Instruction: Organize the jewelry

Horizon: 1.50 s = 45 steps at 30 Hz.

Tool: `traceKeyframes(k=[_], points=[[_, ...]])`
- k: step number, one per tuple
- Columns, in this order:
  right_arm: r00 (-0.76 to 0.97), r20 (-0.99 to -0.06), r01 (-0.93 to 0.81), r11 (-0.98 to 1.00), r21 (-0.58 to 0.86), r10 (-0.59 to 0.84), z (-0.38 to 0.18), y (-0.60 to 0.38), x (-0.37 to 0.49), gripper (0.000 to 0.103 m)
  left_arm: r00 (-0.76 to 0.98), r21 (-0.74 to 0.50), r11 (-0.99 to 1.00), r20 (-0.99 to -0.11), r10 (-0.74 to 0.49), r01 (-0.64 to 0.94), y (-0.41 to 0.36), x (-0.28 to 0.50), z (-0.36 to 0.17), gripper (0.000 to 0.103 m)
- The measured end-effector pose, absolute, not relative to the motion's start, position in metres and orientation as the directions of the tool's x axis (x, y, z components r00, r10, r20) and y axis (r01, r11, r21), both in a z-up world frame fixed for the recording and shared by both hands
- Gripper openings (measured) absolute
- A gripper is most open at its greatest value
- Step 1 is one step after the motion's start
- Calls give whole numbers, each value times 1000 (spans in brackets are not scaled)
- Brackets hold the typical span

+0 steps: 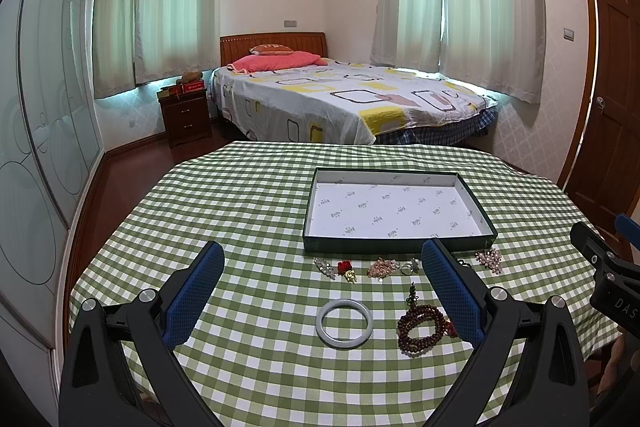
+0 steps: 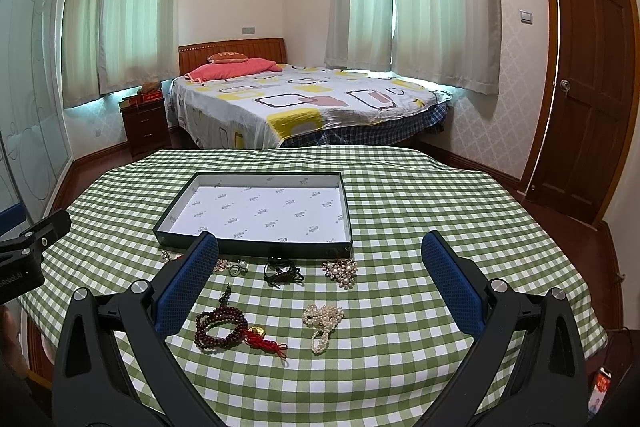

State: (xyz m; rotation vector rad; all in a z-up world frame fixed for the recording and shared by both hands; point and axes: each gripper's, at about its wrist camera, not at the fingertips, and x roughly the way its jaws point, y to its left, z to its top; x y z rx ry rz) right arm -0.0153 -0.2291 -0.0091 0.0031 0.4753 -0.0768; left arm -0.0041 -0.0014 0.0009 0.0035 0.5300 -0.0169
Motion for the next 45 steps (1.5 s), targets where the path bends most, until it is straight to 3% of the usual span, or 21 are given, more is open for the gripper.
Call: traceKeyframes(k=[11, 20, 32, 43, 45], points=[[880, -471, 68, 998, -7, -64, -16, -227, -9, 99, 852, 0, 999, -523, -31, 37, -1, 2, -11, 96], [841, -539, 71, 997, 26, -46, -67, -240, 16, 99, 757, -58, 996, -646, -94, 74, 3, 33, -65, 96], [760, -648, 90, 996, 26, -52, -135, -251, 48, 99, 649, -31, 994, -756, -91, 103, -8, 82, -143, 96], [727, -686, 84, 995, 49, -27, -150, -254, 58, 98, 602, -38, 994, -793, -92, 102, -5, 95, -167, 96], [728, -685, 78, 995, 55, -19, -149, -253, 58, 98, 606, 7, 994, -793, -62, 110, -10, 96, -170, 97]])
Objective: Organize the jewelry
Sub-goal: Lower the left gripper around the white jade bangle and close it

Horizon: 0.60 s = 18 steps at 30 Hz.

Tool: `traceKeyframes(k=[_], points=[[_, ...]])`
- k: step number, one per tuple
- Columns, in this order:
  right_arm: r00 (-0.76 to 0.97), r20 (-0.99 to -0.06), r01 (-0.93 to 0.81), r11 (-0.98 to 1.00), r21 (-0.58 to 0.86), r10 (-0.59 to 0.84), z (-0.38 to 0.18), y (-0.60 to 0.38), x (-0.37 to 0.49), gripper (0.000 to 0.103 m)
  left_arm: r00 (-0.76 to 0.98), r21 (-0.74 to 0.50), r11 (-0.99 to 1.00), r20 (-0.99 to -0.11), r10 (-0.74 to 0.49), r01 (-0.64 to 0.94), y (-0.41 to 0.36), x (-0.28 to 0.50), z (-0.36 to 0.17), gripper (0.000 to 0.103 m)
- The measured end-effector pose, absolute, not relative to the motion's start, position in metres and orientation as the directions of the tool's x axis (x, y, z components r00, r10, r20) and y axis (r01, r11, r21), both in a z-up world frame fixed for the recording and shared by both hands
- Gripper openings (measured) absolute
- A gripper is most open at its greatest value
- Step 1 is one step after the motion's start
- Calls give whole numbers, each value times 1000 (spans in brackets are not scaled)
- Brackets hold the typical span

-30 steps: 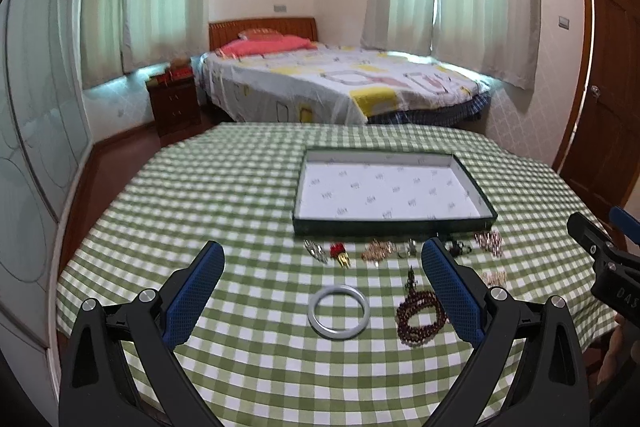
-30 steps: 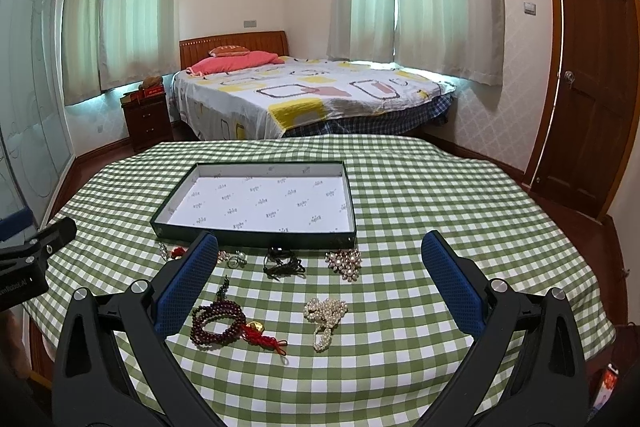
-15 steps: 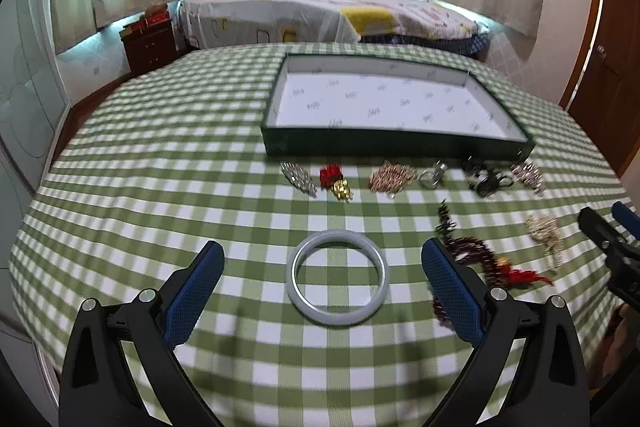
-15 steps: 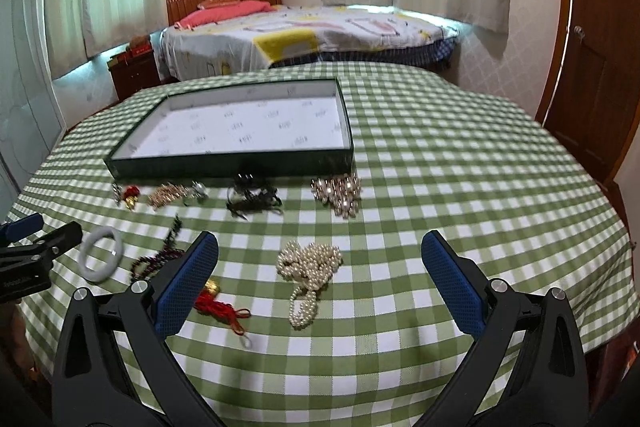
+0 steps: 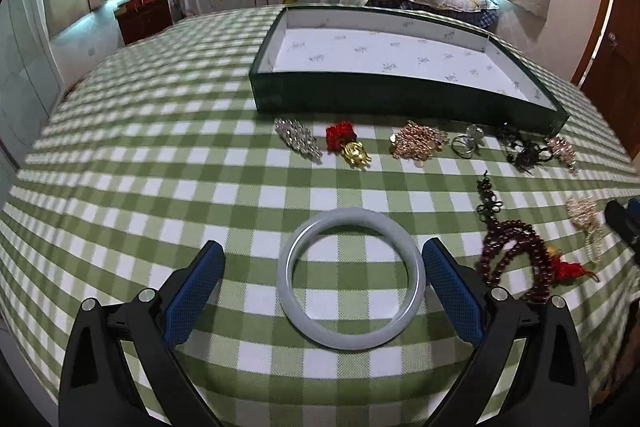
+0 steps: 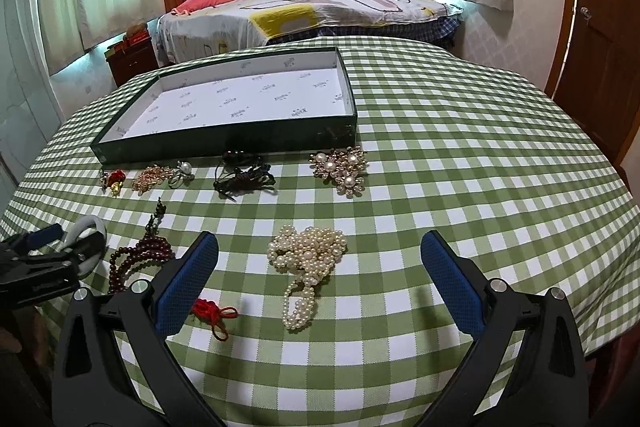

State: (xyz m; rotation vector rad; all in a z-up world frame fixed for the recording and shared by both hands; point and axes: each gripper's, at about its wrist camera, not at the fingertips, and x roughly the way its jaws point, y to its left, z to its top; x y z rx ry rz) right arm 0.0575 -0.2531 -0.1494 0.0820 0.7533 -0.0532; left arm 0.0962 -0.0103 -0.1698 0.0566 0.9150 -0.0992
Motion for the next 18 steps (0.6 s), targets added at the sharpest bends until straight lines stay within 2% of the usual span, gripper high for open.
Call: traceKeyframes(k=[2, 4, 8, 10, 18], points=[[729, -685, 68, 996, 52, -14, -149, -251, 58, 96, 617, 14, 993, -785, -61, 116, -11, 95, -170, 97], [723, -690, 50, 997, 59, 4, -149, -248, 58, 82, 616, 4, 993, -784, -70, 118, -8, 96, -171, 96], [712, -701, 33, 997, 65, 22, -152, -244, 58, 78, 624, 5, 993, -778, -71, 120, -7, 95, -171, 93], [714, -700, 27, 998, 63, 25, -151, -242, 58, 77, 649, 10, 990, -756, -83, 139, -7, 92, -168, 68], [710, -704, 47, 998, 51, 2, -154, -246, 60, 77, 649, 9, 991, -757, -78, 130, -5, 90, -164, 68]])
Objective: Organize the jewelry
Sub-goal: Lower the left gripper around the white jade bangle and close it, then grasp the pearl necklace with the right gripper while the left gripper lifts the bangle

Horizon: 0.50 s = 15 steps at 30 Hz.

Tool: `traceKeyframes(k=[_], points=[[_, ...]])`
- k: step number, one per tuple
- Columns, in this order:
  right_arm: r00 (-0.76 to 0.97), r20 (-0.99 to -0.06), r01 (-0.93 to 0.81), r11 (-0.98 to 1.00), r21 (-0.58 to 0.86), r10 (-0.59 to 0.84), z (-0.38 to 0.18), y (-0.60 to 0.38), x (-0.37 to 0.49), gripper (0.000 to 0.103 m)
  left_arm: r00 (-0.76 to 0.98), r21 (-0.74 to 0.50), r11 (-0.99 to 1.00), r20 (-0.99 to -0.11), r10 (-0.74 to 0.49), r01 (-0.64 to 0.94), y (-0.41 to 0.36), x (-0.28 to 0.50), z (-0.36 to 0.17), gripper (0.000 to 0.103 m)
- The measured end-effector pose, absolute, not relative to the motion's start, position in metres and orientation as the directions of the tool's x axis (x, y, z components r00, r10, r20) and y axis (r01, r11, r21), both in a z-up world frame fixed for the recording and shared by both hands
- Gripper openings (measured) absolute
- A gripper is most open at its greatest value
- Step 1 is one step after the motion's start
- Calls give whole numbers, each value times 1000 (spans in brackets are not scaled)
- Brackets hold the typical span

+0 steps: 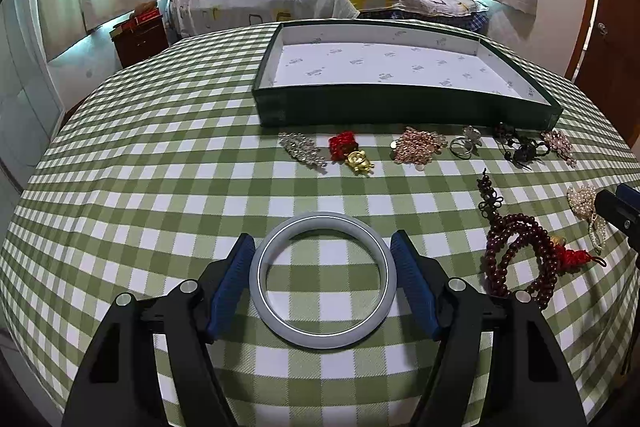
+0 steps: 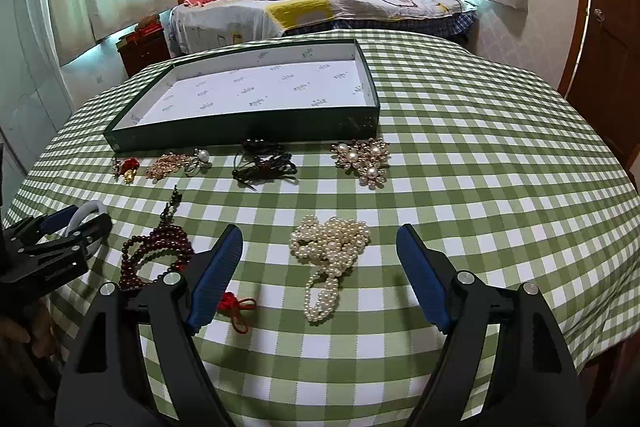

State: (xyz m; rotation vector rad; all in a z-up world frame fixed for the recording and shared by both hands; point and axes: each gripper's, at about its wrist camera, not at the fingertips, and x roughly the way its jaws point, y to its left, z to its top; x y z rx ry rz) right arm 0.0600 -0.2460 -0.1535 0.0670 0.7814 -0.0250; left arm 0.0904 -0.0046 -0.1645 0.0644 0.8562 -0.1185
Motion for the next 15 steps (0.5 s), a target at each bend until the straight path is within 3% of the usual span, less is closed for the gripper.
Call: traceKeyframes(k=[15], points=[[667, -743, 69, 998, -9, -53, -180, -251, 81, 76, 658, -4, 997, -751, -56, 80, 11, 89, -161, 68]])
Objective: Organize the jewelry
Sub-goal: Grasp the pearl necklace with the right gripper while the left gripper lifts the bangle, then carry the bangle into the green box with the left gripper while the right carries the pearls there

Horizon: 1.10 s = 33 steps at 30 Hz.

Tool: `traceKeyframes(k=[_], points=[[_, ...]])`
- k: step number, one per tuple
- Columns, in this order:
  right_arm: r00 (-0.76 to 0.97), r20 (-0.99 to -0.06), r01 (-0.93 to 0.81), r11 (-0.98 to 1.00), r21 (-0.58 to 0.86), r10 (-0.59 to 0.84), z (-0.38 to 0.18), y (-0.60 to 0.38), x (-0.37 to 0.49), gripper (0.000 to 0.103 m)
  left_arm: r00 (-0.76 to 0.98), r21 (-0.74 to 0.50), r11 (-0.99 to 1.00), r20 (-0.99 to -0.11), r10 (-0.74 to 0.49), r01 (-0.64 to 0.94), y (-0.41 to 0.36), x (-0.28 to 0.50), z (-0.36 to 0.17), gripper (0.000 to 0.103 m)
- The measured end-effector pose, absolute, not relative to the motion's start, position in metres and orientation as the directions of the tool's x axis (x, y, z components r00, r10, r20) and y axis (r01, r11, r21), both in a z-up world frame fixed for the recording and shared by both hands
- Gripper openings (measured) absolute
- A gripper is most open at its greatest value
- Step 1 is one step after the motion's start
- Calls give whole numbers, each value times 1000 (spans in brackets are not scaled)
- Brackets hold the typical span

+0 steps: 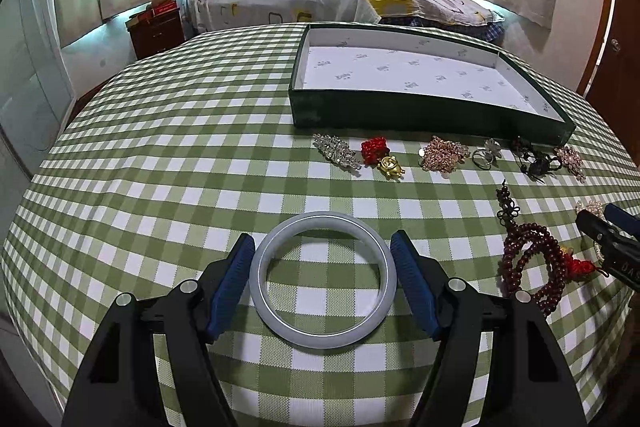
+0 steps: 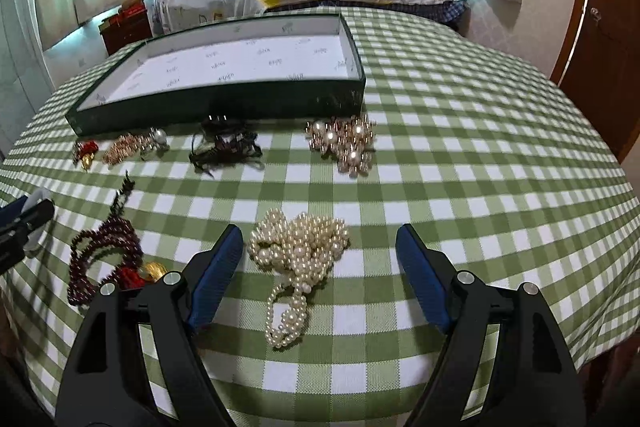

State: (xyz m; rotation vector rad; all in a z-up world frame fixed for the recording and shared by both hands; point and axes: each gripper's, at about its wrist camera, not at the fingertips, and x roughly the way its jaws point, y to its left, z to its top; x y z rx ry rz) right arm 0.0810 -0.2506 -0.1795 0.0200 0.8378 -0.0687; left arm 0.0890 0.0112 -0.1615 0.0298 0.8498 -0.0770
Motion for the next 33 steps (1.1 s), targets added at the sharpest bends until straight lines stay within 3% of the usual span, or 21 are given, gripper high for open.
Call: traceKeyframes(k=[2, 8, 9, 22, 33], points=[[672, -739, 65, 998, -9, -50, -179, -250, 80, 69, 658, -4, 997, -751, -54, 78, 12, 89, -161, 68], [687, -726, 50, 999, 2, -33, -177, -250, 76, 34, 657, -9, 998, -752, -47, 61, 16, 89, -161, 68], [689, -724, 47, 999, 5, -29, -176, -251, 75, 23, 658, -9, 998, -751, -46, 59, 16, 89, -160, 68], [742, -670, 17, 998, 53, 23, -149, -248, 66, 20, 692, -16, 999, -721, -45, 48, 20, 84, -141, 68], [823, -566, -11, 997, 79, 54, -89, -249, 94, 20, 774, -44, 996, -627, -88, 77, 8, 103, -81, 68]])
